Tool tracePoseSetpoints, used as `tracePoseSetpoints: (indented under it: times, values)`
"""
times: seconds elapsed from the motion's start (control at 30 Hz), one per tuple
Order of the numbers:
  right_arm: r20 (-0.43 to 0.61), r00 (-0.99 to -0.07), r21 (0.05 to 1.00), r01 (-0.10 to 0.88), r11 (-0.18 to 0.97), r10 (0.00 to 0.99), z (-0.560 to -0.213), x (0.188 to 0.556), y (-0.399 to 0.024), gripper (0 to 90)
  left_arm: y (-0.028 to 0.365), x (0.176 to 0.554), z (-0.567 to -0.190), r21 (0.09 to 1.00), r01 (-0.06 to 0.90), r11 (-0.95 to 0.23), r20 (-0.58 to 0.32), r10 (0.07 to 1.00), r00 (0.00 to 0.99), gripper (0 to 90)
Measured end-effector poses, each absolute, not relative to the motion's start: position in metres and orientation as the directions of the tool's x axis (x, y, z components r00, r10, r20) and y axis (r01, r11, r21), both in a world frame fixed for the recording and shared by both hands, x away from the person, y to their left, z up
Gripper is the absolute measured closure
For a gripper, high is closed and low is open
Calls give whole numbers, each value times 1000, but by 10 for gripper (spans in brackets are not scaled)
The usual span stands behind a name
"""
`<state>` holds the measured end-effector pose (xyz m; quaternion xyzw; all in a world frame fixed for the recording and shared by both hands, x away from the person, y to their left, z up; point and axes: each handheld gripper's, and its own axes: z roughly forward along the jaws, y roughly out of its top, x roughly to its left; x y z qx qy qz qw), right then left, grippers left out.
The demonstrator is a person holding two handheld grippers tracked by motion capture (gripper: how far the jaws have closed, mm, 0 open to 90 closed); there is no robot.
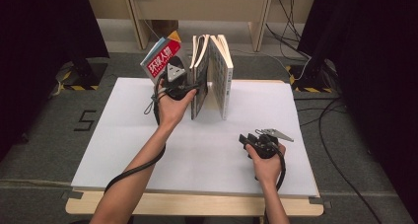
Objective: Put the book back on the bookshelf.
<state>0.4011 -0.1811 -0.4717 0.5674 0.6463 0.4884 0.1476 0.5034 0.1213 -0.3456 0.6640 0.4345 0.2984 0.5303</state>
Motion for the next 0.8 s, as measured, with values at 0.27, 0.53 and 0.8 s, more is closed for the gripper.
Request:
tracePoseSetpoints:
  times: [0.27, 0.53, 0.8]
  values:
    - [368, -311, 795, 595, -122, 876, -472, 401, -179, 575, 128, 493, -345, 959, 277, -68, -70, 885, 460, 348]
    - [351, -320, 804, 585, -108, 880, -472, 401, -181, 575, 139, 480, -346, 954, 291, -74, -82, 869, 487, 341]
    - [359, -315, 799, 590, -116, 879, -472, 401, -180, 575, 155, 467, -353, 944, 316, -91, -84, 862, 500, 334]
